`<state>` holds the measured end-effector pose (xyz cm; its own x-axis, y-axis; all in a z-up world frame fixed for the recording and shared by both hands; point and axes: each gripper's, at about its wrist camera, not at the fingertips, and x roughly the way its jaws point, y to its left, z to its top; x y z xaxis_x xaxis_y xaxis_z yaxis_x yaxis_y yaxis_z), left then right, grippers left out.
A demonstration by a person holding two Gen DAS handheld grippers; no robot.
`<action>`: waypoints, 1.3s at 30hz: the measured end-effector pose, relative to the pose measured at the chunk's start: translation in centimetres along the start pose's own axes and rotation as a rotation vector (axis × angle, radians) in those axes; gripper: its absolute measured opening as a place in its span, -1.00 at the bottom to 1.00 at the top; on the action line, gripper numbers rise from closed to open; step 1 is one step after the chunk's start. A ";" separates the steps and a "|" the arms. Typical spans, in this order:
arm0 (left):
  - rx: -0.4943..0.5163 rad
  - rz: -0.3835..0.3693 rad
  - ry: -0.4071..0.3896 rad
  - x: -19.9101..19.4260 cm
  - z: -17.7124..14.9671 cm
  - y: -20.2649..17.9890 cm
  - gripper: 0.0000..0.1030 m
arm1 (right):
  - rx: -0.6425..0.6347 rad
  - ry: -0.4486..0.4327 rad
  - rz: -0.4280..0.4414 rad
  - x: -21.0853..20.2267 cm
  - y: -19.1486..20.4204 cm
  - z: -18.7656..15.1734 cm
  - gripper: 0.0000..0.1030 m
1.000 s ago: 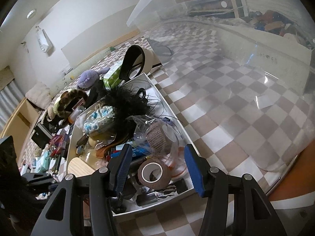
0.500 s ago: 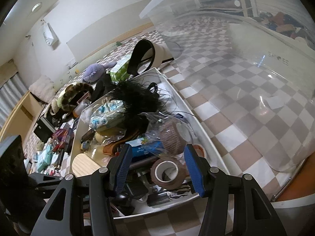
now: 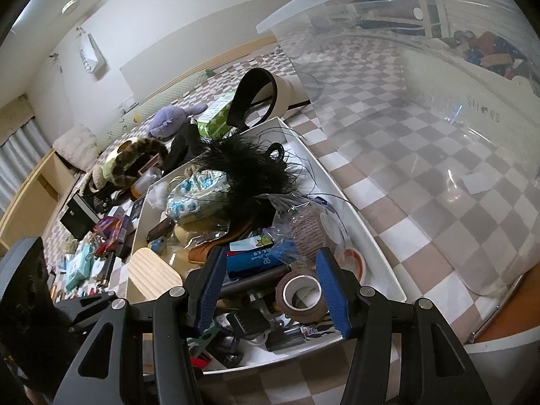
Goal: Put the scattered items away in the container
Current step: 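Open the left gripper dropping the green clip while the right gripper releases the tape roll into the tray, then withdraw both grippers from the tray back over the scattered items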
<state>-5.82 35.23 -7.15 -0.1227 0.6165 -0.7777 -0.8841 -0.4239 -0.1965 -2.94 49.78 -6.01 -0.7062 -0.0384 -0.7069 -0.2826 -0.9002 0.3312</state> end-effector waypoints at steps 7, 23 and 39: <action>-0.031 0.019 -0.032 -1.3 -0.4 0.3 0.56 | -0.007 -0.011 -0.003 -0.8 0.7 0.2 0.08; -0.130 0.145 -0.134 -5.9 -1.9 3.1 0.77 | -0.050 -0.047 -0.008 -2.6 4.1 0.7 0.60; -0.266 0.396 -0.187 -9.4 -5.0 8.3 0.96 | -0.113 -0.094 0.011 -2.0 8.5 0.6 1.00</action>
<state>-9.77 22.62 -4.42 -0.5251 0.4720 -0.7082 -0.6109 -0.7884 -0.0725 -4.32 42.43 -1.39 -0.7681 -0.0128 -0.6402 -0.2031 -0.9433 0.2624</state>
